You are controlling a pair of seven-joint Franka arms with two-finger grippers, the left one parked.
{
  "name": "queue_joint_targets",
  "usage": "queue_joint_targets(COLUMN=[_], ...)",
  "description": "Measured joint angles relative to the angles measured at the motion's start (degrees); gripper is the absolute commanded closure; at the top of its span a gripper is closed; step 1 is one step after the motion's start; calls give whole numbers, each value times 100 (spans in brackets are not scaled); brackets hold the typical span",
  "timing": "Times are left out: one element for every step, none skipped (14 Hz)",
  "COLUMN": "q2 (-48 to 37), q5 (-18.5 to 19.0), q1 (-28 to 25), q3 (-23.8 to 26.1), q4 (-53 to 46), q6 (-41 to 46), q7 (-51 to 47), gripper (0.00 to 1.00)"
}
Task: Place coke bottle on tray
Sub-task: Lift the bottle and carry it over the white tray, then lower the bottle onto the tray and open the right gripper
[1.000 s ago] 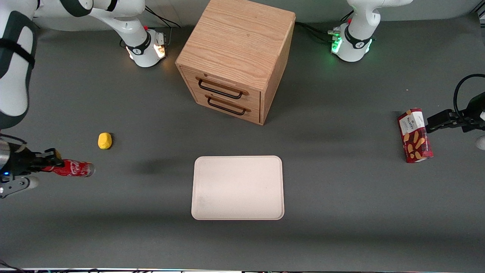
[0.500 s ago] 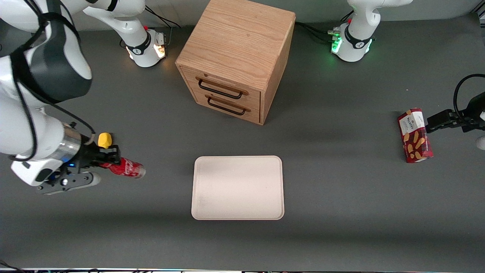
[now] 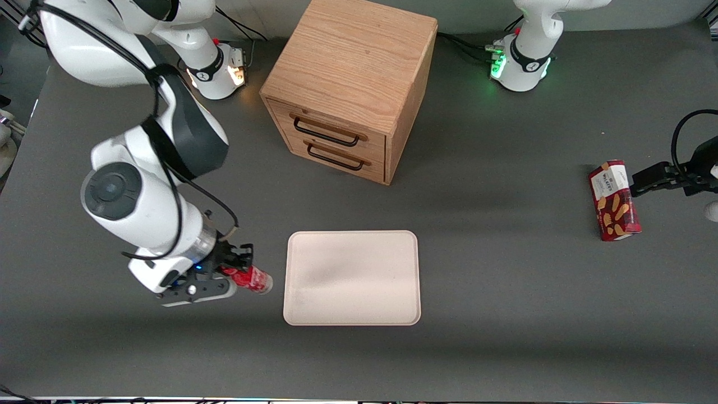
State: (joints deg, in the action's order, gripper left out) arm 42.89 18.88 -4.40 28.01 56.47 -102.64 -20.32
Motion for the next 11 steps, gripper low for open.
queue_joint_targets(q2=[114,229,348,476,608,734,850,951,1029,1077,1100], q5=[1,2,2,4,22,129,310,454,526,553,559], q1=[-13,-23,-44,-83,-142,-215,-288,-345,-375,-381,-378], q3=[6,9,12,14,16,17,18,18,18,18,17], q4=[6,20,40,56,61,64,68,69,72,75,82], q6=[-159,-315,-477,-648,-799,-908,-977,-1010,-1027,-1039,-1042], q7=[-11,-13,-13,-36,-95,-155,-224,-304,-352,-364,-364], gripper=[100,100,100,100,100,100,100,100,100,100,100])
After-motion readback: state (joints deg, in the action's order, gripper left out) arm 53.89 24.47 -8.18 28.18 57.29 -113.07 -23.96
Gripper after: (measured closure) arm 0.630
